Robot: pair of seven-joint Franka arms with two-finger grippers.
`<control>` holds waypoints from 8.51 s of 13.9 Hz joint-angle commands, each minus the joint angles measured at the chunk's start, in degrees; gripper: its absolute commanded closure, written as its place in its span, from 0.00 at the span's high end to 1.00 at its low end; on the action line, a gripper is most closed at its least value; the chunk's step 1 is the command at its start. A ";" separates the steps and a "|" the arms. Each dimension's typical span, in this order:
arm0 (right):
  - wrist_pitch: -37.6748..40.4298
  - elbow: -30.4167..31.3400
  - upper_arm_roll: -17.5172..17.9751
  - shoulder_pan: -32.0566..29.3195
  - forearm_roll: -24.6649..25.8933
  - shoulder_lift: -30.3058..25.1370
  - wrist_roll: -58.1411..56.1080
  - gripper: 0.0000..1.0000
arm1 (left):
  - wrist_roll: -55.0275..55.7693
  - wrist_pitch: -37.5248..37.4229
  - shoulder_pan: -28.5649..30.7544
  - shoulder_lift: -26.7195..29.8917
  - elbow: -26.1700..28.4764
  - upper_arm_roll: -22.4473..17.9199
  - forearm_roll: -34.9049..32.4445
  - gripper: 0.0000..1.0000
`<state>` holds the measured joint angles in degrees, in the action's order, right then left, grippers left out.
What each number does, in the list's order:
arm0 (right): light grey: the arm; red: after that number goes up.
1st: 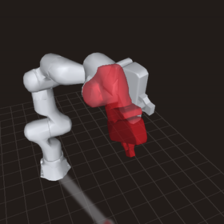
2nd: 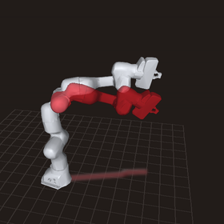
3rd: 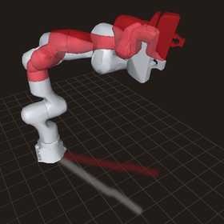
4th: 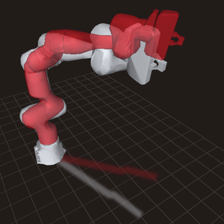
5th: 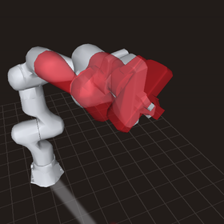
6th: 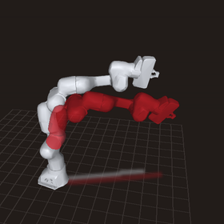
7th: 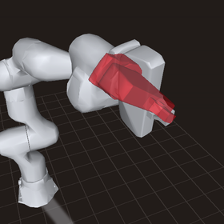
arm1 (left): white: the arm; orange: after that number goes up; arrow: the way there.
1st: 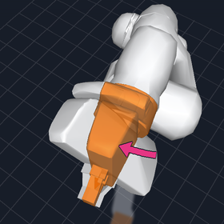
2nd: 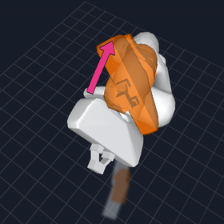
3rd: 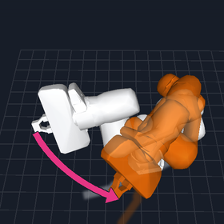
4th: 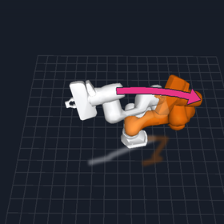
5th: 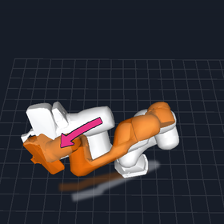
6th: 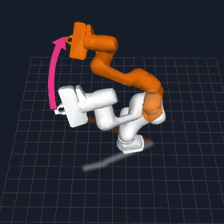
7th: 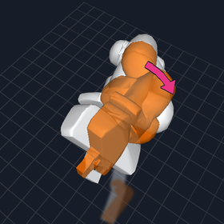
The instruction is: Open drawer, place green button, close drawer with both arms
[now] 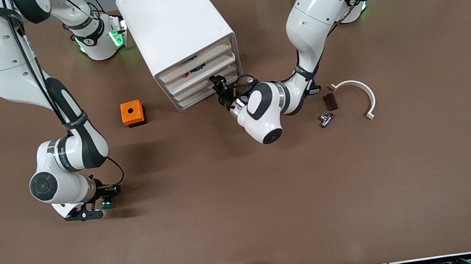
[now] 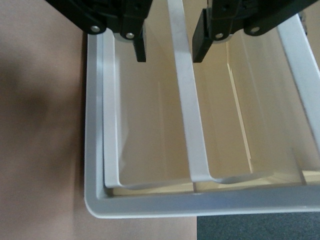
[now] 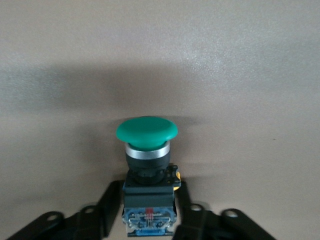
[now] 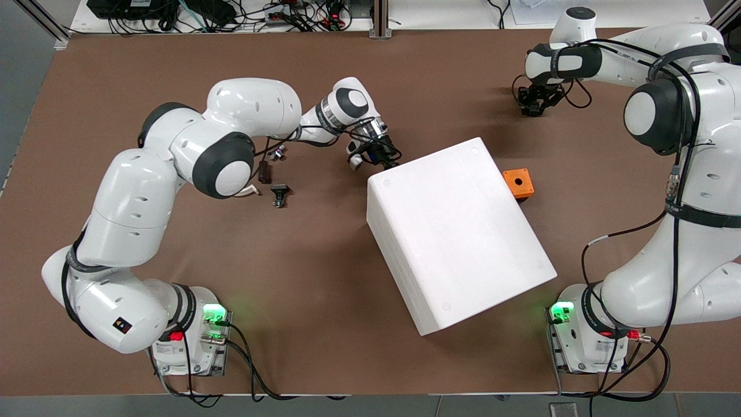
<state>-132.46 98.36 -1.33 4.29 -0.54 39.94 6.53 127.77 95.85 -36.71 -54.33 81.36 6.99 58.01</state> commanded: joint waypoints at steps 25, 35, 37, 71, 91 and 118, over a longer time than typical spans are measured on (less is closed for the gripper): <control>33.52 -9.95 0.45 29.45 -12.89 -14.81 74.30 0.25 | -23.35 -4.26 13.68 -0.25 -11.56 -7.43 -3.07 1.00; 16.10 -6.44 0.45 39.92 -14.40 -9.44 92.26 0.24 | -53.98 -5.06 14.91 9.68 -12.98 -15.95 -27.21 1.00; 13.46 -3.98 0.45 39.57 -14.40 -9.35 92.00 0.24 | -63.47 -4.97 14.82 12.74 -12.46 -16.22 -37.73 1.00; 57.12 -16.80 -0.16 15.69 -11.52 -28.59 48.72 1.00 | -75.31 27.20 -8.28 15.84 10.22 -7.43 -43.96 1.00; 45.71 -6.76 -0.07 -4.55 0.19 -44.51 -2.39 1.00 | -58.16 26.58 -17.09 15.57 10.49 -4.35 -40.33 1.00; 45.88 -9.51 -0.07 -6.58 -0.08 -42.75 -5.21 1.00 | -118.45 -10.77 35.37 46.25 1.17 -4.79 -58.54 1.00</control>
<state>-87.11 90.29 -2.07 -1.72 -1.22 -3.76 1.96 11.03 86.10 -4.12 -8.73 81.52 1.90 0.55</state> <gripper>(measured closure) 0.000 0.000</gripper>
